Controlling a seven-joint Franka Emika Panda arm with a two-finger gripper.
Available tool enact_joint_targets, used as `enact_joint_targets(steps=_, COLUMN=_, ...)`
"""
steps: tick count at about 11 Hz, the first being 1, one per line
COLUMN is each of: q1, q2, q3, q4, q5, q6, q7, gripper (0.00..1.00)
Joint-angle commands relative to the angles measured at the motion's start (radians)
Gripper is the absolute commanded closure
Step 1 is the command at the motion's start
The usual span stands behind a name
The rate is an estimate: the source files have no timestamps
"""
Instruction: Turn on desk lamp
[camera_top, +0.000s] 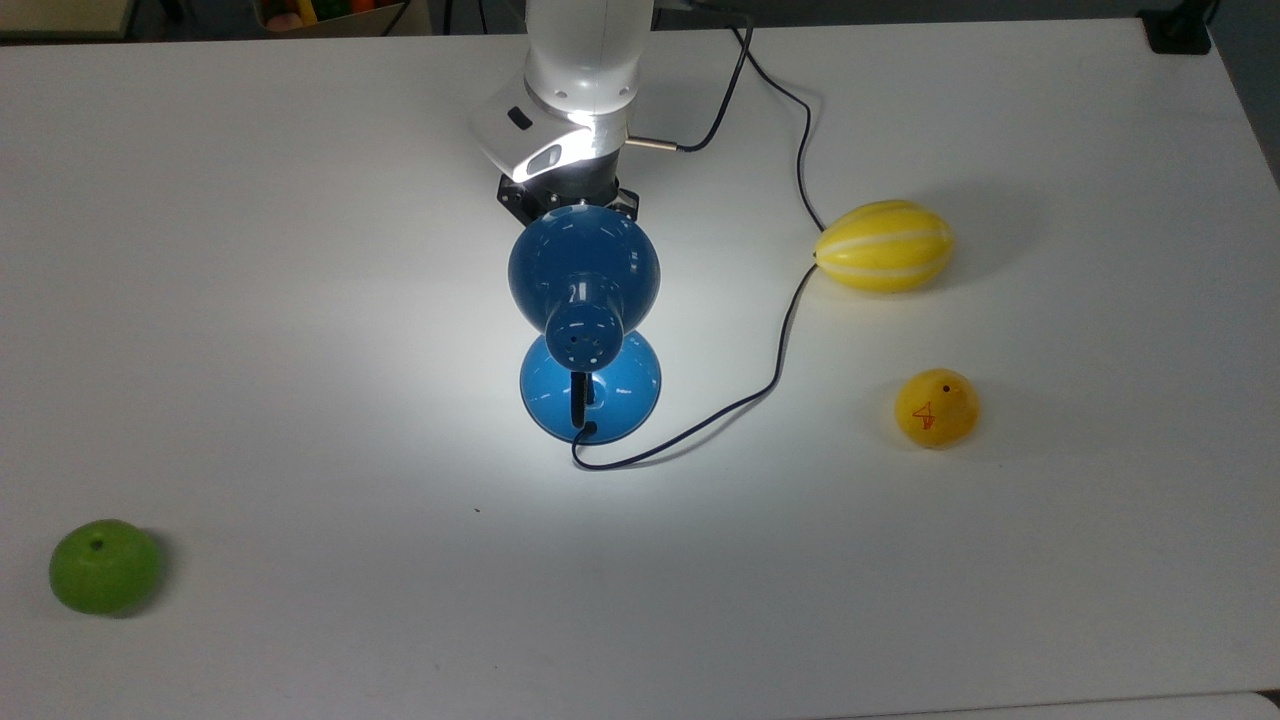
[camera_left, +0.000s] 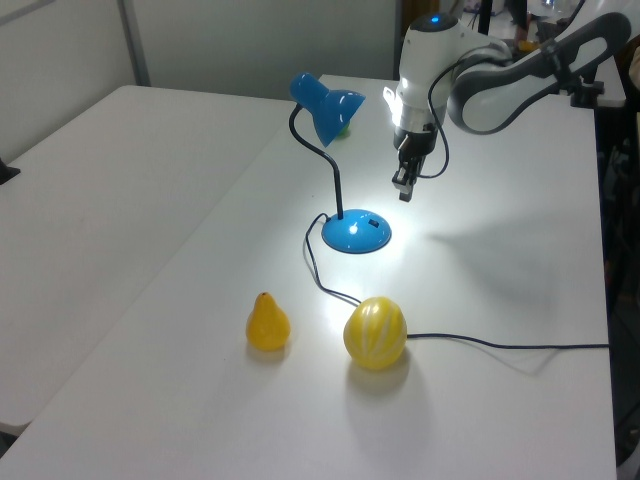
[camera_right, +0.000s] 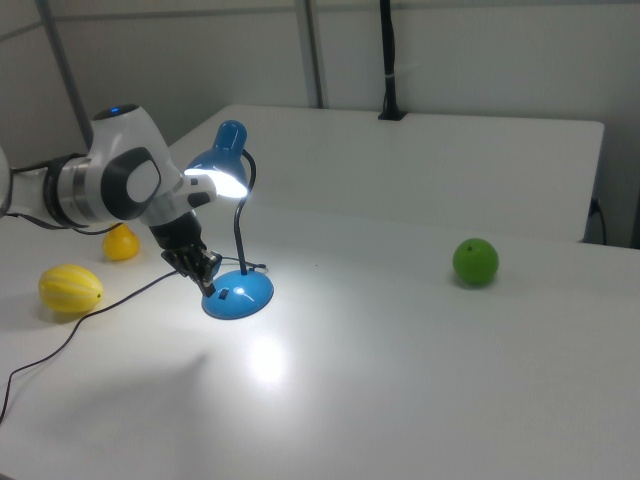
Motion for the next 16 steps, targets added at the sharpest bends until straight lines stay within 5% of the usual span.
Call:
enact_joint_targets(steps=1, q1=0.009, q2=-0.125, q3=0.001, q4=-0.021, q5=-0.014, q6=-0.178, q7=-0.002, gripper=1.00)
enact_joint_targets(steps=4, q1=0.001, q2=-0.172, q3=-0.001, q4=0.078, q5=0.010, q6=-0.324, q7=0.001, gripper=1.00)
enact_joint_targets(steps=7, q1=-0.019, q2=-0.173, q3=-0.016, q4=0.204, q5=0.126, q6=-0.436, q7=-0.063, gripper=1.00)
enact_joint_targets(steps=12, q1=-0.063, q2=-0.175, q3=-0.019, q4=0.321, q5=0.150, q6=-0.544, q7=-0.186, gripper=0.94)
enact_joint_targets(steps=13, q1=-0.073, q2=-0.179, q3=-0.019, q4=0.323, q5=0.150, q6=-0.553, q7=-0.186, gripper=0.71)
enact_joint_targets(steps=14, q1=-0.085, q2=-0.182, q3=-0.019, q4=0.329, q5=0.150, q6=-0.571, q7=-0.189, gripper=0.30)
enact_joint_targets(steps=15, q1=-0.088, q2=-0.187, q3=-0.016, q4=0.333, q5=0.147, q6=-0.588, q7=-0.197, gripper=0.00)
enact_joint_targets(steps=16, q1=-0.090, q2=-0.187, q3=-0.016, q4=0.341, q5=0.145, q6=-0.593, q7=-0.197, gripper=0.00)
